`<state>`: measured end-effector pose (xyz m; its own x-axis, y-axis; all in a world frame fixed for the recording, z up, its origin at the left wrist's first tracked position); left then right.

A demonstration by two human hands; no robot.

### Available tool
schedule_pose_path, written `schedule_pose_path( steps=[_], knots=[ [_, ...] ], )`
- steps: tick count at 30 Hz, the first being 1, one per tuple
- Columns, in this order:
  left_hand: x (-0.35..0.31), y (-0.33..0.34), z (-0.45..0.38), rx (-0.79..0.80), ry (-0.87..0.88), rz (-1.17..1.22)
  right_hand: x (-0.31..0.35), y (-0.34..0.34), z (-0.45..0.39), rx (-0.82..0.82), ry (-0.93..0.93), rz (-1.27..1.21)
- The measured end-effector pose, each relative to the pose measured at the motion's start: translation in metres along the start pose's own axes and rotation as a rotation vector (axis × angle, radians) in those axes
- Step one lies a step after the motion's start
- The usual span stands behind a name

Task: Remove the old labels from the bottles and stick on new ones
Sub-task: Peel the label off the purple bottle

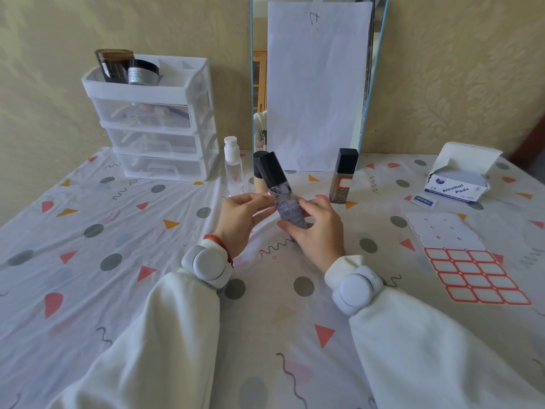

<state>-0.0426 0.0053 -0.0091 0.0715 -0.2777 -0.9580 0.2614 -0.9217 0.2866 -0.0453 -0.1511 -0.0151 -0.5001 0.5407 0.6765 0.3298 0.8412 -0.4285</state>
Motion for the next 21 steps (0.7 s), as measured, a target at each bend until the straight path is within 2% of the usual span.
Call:
schedule_pose_path(
  steps=[17, 21],
  knots=[
    [0.0042, -0.0057, -0.0051, -0.074, 0.009, -0.017, -0.0037, 0.0020, -0.0006, 0.021, 0.036, -0.073],
    [0.0030, -0.0044, -0.0024, -0.050, 0.025, 0.010, -0.0016, 0.0024, -0.0003, 0.016, 0.023, -0.066]
  ],
)
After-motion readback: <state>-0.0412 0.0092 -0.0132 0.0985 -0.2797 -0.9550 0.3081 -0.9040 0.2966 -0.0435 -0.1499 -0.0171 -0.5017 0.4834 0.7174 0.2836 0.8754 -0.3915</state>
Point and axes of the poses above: each hand's wrist, its own z-axis away from the middle knuckle, its own y-axis out of the palm, x = y × z, the point moved 2 cm from there along -z, towards the middle knuckle, and after that the axes turned 7 degrees about -x, right-handed, at the moved point
